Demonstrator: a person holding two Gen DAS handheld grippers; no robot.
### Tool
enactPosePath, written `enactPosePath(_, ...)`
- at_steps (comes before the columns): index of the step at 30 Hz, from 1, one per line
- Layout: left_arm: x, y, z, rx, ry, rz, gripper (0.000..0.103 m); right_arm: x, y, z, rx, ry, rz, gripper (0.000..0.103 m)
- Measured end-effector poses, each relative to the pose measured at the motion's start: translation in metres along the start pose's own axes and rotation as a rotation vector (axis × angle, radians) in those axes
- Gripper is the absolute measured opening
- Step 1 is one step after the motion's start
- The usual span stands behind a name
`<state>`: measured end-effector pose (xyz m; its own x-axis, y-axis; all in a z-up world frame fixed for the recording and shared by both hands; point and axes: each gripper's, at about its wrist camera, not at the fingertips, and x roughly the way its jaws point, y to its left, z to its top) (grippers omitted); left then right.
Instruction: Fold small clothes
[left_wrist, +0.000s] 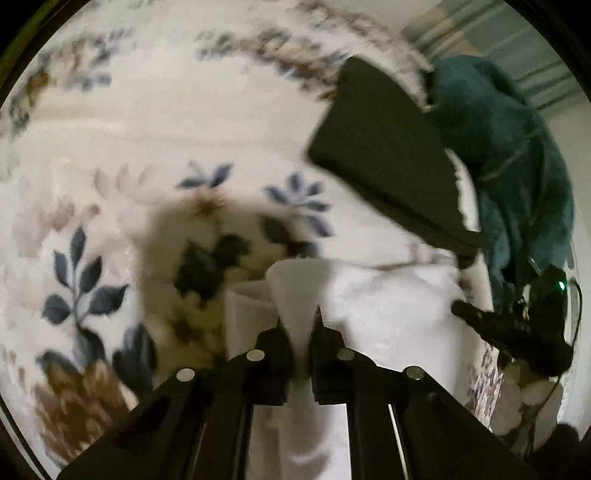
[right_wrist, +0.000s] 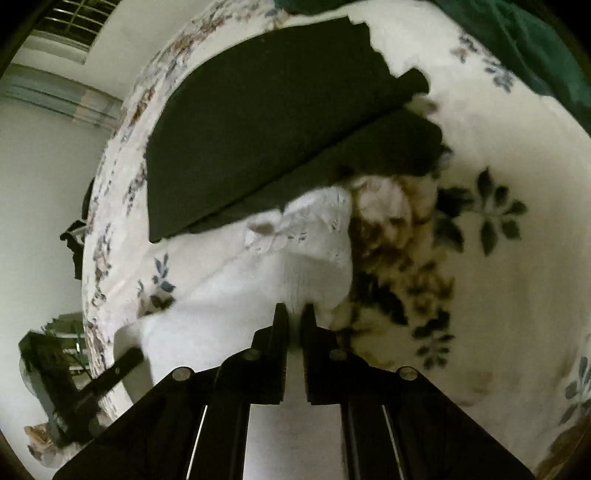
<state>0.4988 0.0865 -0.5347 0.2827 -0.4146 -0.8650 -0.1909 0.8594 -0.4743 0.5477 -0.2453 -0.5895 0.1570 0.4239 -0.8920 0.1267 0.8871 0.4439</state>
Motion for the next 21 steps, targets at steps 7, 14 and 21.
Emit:
enactPosePath(7,-0.048,0.019,-0.043,-0.052,0.055,-0.177,0.04,-0.027,-0.002,-0.038,-0.044,0.118,0.027,0.058)
enactPosePath(14,-0.101,0.028,-0.184,-0.089,0.158,-0.139,0.056,-0.096,-0.036,-0.183,0.027,0.243,0.055,0.058)
enactPosePath(21,-0.065,0.036,-0.301,-0.122,0.365,-0.045,0.054,-0.073,-0.064,-0.328,0.146,0.391,0.018,0.058)
